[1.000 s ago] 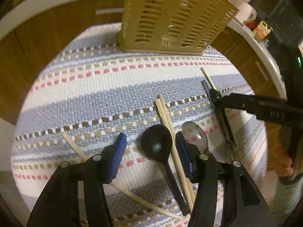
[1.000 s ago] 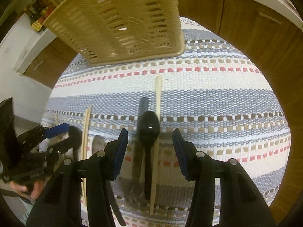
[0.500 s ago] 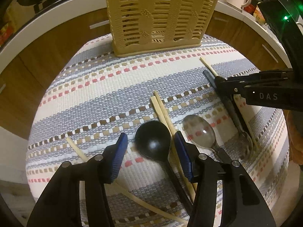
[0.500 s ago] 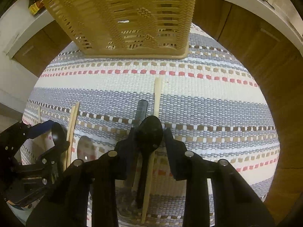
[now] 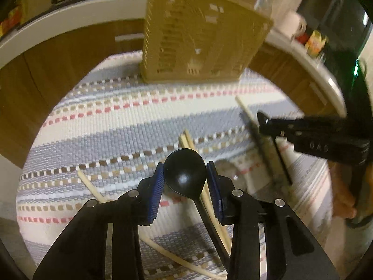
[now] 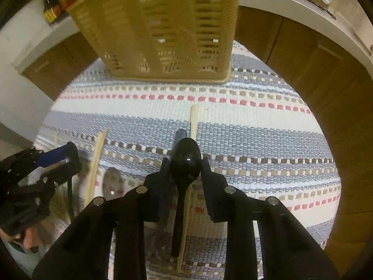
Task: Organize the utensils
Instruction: 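Grasp a black ladle with the left tool while the right tool grasps a black spoon, then carry both black utensils over the tan basket and open both tools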
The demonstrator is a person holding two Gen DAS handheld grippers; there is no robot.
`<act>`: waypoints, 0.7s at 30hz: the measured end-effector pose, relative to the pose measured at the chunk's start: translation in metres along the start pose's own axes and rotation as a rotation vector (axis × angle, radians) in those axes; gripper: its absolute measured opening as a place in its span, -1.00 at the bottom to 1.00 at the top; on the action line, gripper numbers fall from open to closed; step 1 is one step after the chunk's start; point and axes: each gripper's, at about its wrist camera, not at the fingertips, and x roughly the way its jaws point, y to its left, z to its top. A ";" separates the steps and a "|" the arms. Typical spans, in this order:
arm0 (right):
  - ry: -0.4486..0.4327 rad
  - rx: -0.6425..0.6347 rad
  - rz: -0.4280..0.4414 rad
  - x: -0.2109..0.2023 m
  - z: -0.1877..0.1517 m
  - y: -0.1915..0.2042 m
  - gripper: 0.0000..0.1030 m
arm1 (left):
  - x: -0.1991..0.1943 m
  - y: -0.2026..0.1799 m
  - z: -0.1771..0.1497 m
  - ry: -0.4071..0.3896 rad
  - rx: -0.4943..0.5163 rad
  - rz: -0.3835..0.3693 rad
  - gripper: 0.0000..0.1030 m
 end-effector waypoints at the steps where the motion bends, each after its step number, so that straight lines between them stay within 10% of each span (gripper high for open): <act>1: -0.010 0.004 0.015 -0.004 0.000 -0.004 -0.52 | -0.005 0.002 0.002 -0.017 -0.010 -0.009 -0.33; 10: -0.181 -0.005 0.135 -0.046 0.003 -0.009 -0.52 | -0.045 0.003 0.022 -0.191 -0.034 0.006 -0.33; 21: -0.526 0.015 0.079 -0.132 0.038 -0.020 -0.52 | -0.120 -0.018 0.088 -0.559 -0.011 0.150 -0.33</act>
